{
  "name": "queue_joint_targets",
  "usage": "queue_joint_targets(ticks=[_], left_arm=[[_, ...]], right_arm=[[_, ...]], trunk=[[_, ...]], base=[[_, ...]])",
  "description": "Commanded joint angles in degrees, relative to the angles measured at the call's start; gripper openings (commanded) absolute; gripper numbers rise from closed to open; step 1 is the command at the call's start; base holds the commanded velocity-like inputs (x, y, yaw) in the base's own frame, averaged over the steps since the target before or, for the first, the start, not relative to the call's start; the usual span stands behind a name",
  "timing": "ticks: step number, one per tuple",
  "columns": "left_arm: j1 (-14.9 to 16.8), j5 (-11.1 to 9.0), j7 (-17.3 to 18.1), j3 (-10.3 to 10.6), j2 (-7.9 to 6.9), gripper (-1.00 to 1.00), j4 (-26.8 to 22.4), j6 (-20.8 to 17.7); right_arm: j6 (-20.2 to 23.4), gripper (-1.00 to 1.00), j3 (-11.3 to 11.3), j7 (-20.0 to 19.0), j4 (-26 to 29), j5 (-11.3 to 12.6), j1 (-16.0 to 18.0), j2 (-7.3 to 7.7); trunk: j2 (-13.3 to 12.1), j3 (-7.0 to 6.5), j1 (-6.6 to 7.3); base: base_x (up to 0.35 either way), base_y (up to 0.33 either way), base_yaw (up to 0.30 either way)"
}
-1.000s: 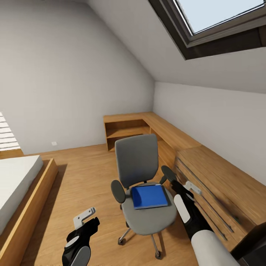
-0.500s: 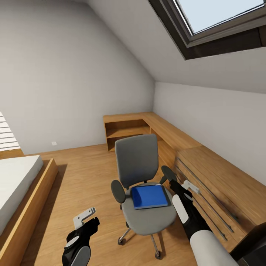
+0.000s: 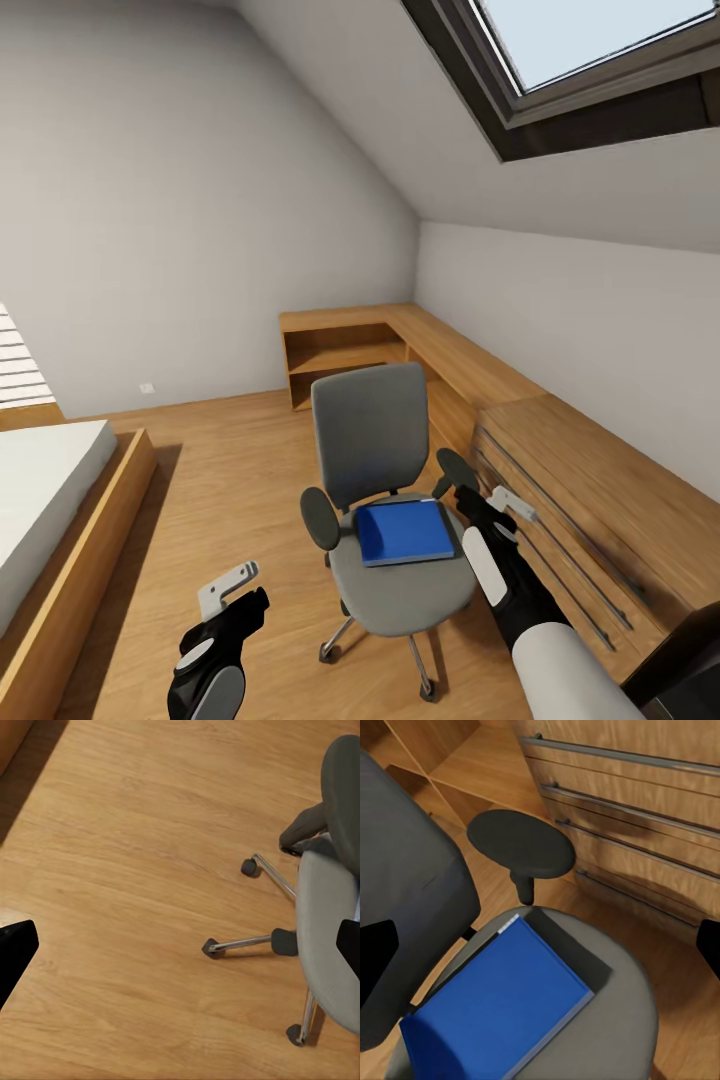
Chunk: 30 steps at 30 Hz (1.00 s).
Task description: In the bedroom, organize the workspace by keeping the computer under the desk, ensuring the monitor is on the desk, placing the keyboard on the desk next to the monitor, placing the mouse on the desk next to the keyboard, moving the folder from the swivel chair onto the desk next to the mouse, stacking the notebook on top of the folder with the pen on top of the notebook, and positioning the swivel chair next to the desk.
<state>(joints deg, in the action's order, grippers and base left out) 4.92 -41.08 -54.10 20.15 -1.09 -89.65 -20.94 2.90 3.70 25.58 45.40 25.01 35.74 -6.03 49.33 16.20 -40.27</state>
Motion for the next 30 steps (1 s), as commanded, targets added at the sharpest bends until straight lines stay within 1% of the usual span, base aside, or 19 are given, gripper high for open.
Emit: queue_joint_targets(ticks=[1, 10, 15, 19, 25, 27, 30], left_arm=[[0.1, -0.2, -0.4, 0.1, -0.06, 1.00, -0.1, -0.3], [0.1, -0.2, -0.4, 0.1, -0.09, 1.00, -0.1, -0.2], [0.1, -0.2, -0.5, 0.1, -0.13, 1.00, -0.1, -0.2], [0.1, -0.2, -0.5, 0.1, -0.14, 1.00, -0.1, -0.2], [0.1, -0.2, -0.5, 0.1, -0.14, 1.00, -0.1, -0.2], [0.1, -0.2, -0.5, 0.1, -0.14, 1.00, -0.1, -0.2], [0.1, -0.2, -0.4, 0.1, -0.14, 1.00, -0.1, -0.2]], right_arm=[[0.3, 1.00, 0.1, 0.2, 0.1, 0.2, 0.0, -0.04], [0.3, 1.00, 0.1, 0.1, 0.1, 0.2, 0.0, -0.03], [0.4, 1.00, 0.1, 0.1, 0.1, 0.2, 0.0, 0.03], [0.4, 1.00, 0.0, -0.1, 0.1, 0.0, -0.1, 0.11], [0.5, 1.00, 0.0, -1.6, 0.0, -0.1, -0.3, 0.38], [0.5, 1.00, 0.0, -2.6, -0.1, -0.1, -0.4, 0.45], [0.6, 1.00, -0.1, -5.0, -1.2, -0.2, -0.4, 0.77]], trunk=[[0.1, 0.08, -0.01], [0.1, 0.08, -0.01], [0.1, 0.08, -0.01], [0.1, 0.08, -0.01], [0.1, 0.08, -0.01], [0.1, 0.08, -0.01], [0.1, 0.08, -0.01]], base=[[0.000, 0.000, 0.000], [0.178, 0.132, 0.000], [0.062, 0.028, 0.000], [0.163, 0.008, 0.000], [0.263, 0.002, 0.000], [0.180, 0.001, 0.000], [0.083, 0.000, 0.000]])
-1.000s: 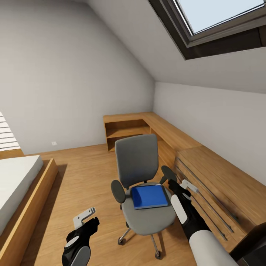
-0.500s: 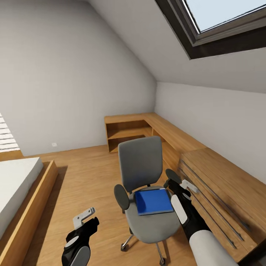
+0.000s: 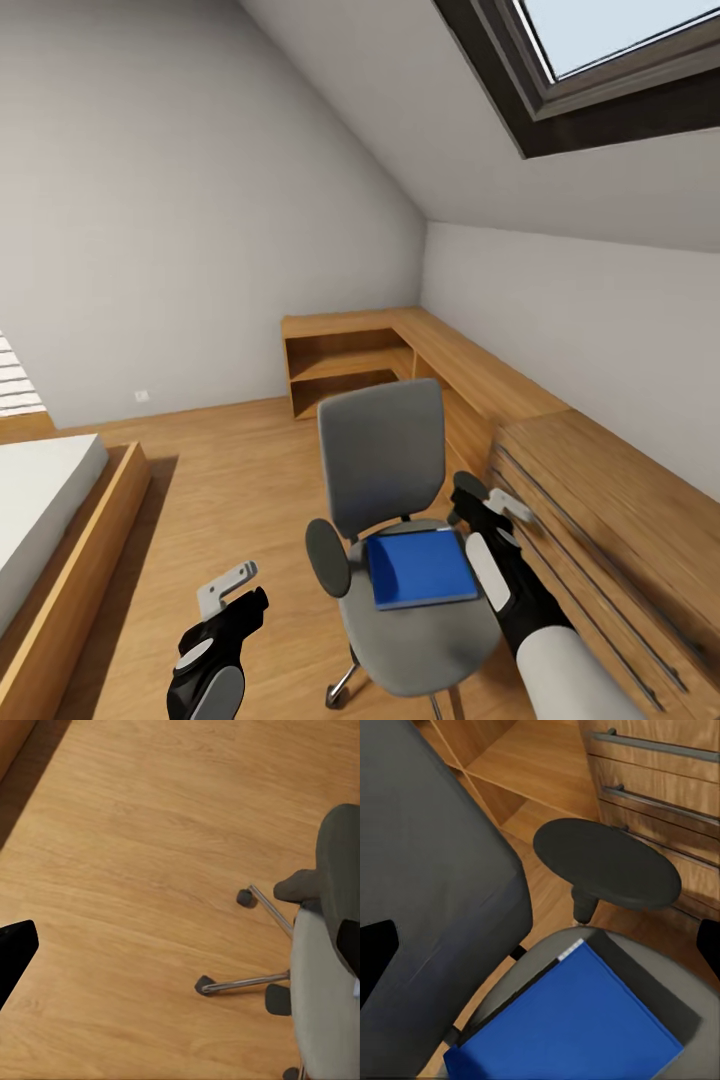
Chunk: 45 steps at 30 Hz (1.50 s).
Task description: In the bedroom, organize the workspace by keeping the computer under the desk, ensuring the monitor is on the desk, placing the keyboard on the desk next to the monitor, placing the mouse on the desk next to the keyboard, moving the folder from the swivel chair onto the desk next to the mouse, stacking the notebook on top of the folder with the pen on top of the notebook, and positioning the swivel chair next to the desk.
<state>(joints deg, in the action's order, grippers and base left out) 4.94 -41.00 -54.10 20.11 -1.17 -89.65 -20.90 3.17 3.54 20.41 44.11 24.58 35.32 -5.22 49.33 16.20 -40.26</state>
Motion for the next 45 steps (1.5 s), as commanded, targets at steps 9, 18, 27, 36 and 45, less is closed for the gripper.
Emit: queue_joint_targets(ticks=[9, 18, 27, 36, 45], left_arm=[[0.0, -0.2, -0.4, 0.1, -0.06, 1.00, -0.1, -0.3], [0.0, -0.3, -0.5, 0.1, -0.06, 1.00, -0.1, -0.3], [0.1, -0.3, -0.4, 0.1, -0.06, 1.00, -0.1, -0.2], [0.1, -0.3, -0.2, 0.0, -0.20, 1.00, -0.2, -0.2], [0.1, -1.7, 1.1, -4.9, -0.48, 1.00, -0.1, -0.6]], right_arm=[[0.4, 1.00, 0.1, -5.8, -3.7, 0.3, 0.0, 2.20], [0.5, 1.00, 0.2, -11.5, -11.4, 0.4, 0.3, 4.91], [0.7, 1.00, 0.2, -18.4, -16.6, 0.5, 0.5, 5.46], [2.2, 1.00, 0.3, -21.3, -19.9, 1.0, 0.7, 6.47], [2.9, 1.00, 0.4, -21.5, -20.0, 1.1, 0.8, 7.09]], trunk=[[0.1, 0.08, -0.02], [0.1, 0.08, -0.02], [0.1, 0.08, -0.02], [0.1, 0.08, -0.02], [0.1, 0.08, -0.02]], base=[[0.024, 0.000, 0.000], [0.002, 0.000, 0.000], [0.000, 0.000, 0.000], [0.169, 0.099, 0.000], [0.307, 0.142, 0.000]])
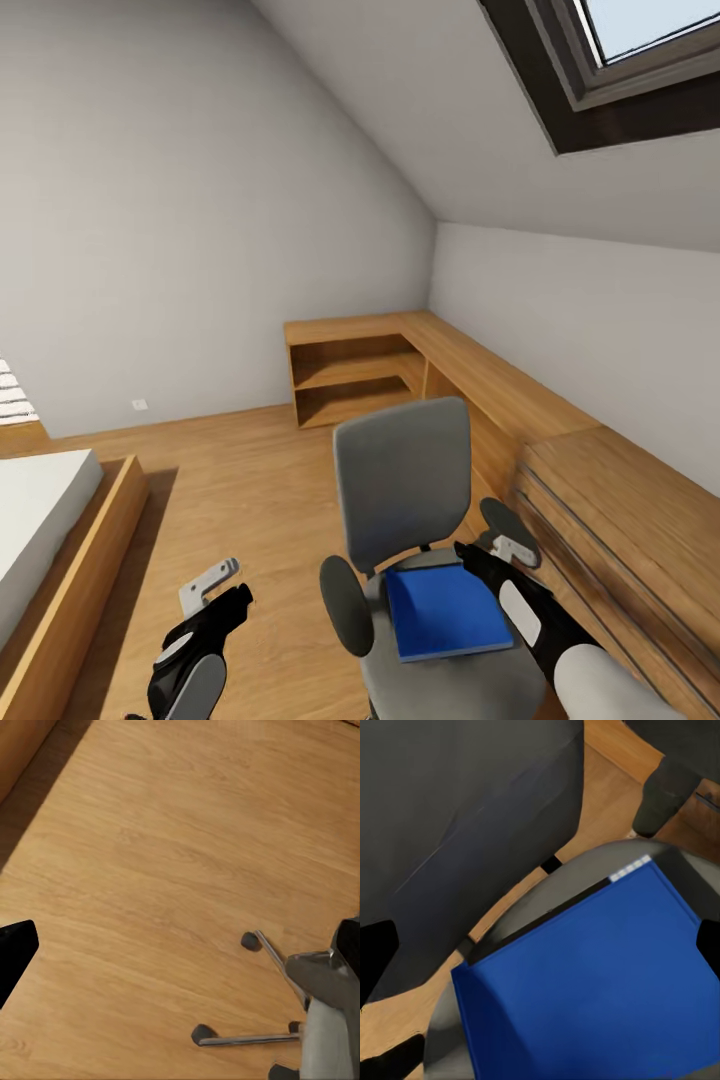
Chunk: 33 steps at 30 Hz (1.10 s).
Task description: In the bedroom, organize the workspace by keeping the computer under the desk, ensuring the monitor is on the desk, placing the keyboard on the desk next to the monitor, placing the mouse on the desk next to the keyboard, moving the folder from the swivel chair onto the desk next to the mouse, stacking the notebook on top of the folder with the pen on top of the notebook, and positioning the swivel chair next to the desk.
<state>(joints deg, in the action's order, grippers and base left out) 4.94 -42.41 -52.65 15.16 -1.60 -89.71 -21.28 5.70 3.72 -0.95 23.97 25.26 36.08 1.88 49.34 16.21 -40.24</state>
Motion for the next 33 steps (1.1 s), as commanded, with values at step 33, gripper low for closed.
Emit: queue_joint_targets(ticks=[33], left_arm=[[0.1, -2.7, 5.0, -5.0, -0.33, 1.00, -2.5, -0.6]], right_arm=[[-0.2, 1.00, 0.2, 0.4, -3.9, 0.1, 2.9, 1.37]], trunk=[[8.9, 4.03, -4.87]], base=[[0.034, 0.008, 0.000]])
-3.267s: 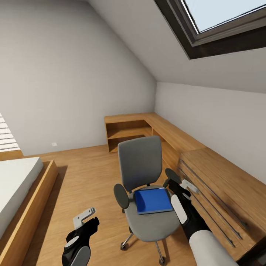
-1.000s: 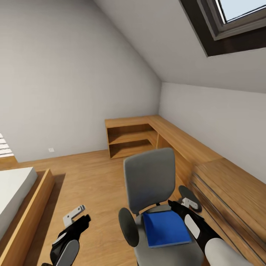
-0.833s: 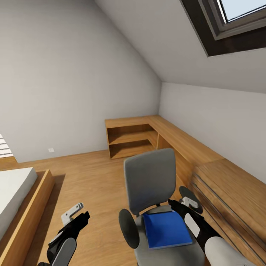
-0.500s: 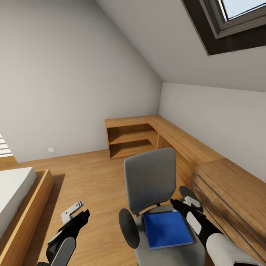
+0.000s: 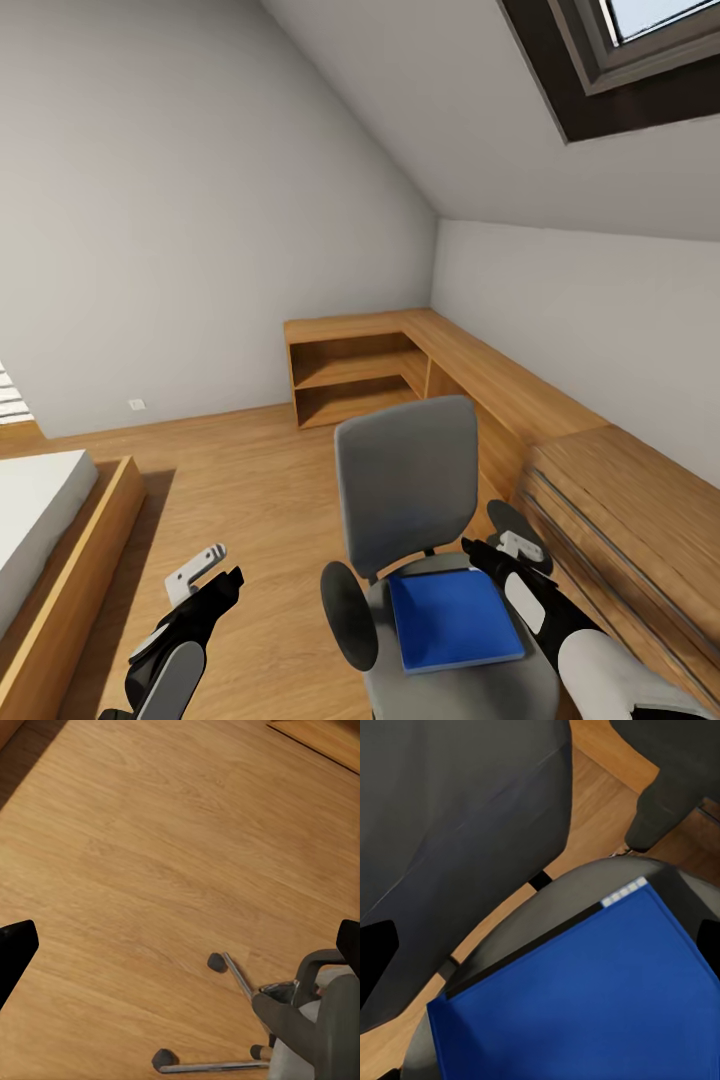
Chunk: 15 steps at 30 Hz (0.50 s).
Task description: In the bedroom, organize the workspace by keeping the computer under the desk, ensuring the monitor is on the desk, placing the keyboard on the desk next to the monitor, placing the mouse on the desk next to the keyboard, moving the folder from the swivel chair onto the desk next to the mouse, stacking the notebook on top of the folder with the pen on top of the notebook, and positioning the swivel chair next to the desk.
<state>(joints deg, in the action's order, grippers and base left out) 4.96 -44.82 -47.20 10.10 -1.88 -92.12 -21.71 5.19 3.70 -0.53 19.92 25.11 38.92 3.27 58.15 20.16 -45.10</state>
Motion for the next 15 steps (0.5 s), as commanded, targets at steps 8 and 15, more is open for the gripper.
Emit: queue_joint_targets(ticks=[8, 15], left_arm=[[0.1, -0.3, -0.4, 0.2, -0.04, 1.00, -0.1, -0.2], [0.0, -0.3, -0.4, 0.2, 0.01, 1.00, -0.1, -0.1]], right_arm=[[0.0, 1.00, 0.3, 0.3, 0.1, 0.2, 0.1, -0.02], [-5.1, 1.00, 0.4, 7.8, 0.1, 0.3, 0.1, -0.19]], trunk=[[3.3, 1.51, -1.77], [6.1, 2.77, -3.31]], base=[[0.000, 0.000, 0.000], [0.000, 0.000, 0.000]])
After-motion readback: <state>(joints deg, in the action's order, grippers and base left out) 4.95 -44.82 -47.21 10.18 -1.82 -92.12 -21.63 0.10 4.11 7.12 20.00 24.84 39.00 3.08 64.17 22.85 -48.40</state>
